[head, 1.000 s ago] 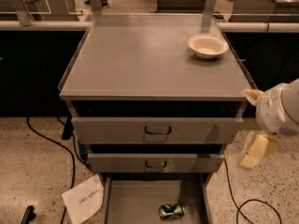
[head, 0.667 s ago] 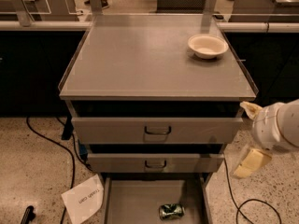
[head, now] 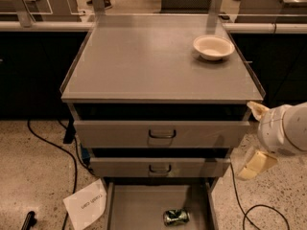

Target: Pick green can from bottom drawer and place on counter

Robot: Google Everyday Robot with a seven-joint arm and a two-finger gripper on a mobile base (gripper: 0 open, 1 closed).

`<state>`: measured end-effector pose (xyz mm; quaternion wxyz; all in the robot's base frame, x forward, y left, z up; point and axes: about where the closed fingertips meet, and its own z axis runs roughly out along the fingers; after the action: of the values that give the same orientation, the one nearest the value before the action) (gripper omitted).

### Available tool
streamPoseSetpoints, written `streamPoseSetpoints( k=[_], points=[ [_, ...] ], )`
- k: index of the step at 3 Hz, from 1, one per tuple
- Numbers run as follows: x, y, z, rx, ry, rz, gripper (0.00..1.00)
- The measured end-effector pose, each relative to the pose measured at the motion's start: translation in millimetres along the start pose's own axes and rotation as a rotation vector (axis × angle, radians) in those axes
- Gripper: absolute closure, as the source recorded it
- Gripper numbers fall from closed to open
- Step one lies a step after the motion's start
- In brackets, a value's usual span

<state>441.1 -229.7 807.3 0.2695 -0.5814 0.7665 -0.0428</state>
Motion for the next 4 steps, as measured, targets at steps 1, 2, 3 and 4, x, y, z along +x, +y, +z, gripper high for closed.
streamPoseSetpoints(
  k=[1,2,3,4],
  points=[
    [-8,19,19,0.002,-0.011,-0.015,0.0],
    [-9,48,49,-0.036,-0.067,0.005,0.0],
    [-11,72,78,-0.095,-0.146,0.048,0.0],
    [-7,91,110,-0.168,-0.195,0.092,0.0]
  ],
)
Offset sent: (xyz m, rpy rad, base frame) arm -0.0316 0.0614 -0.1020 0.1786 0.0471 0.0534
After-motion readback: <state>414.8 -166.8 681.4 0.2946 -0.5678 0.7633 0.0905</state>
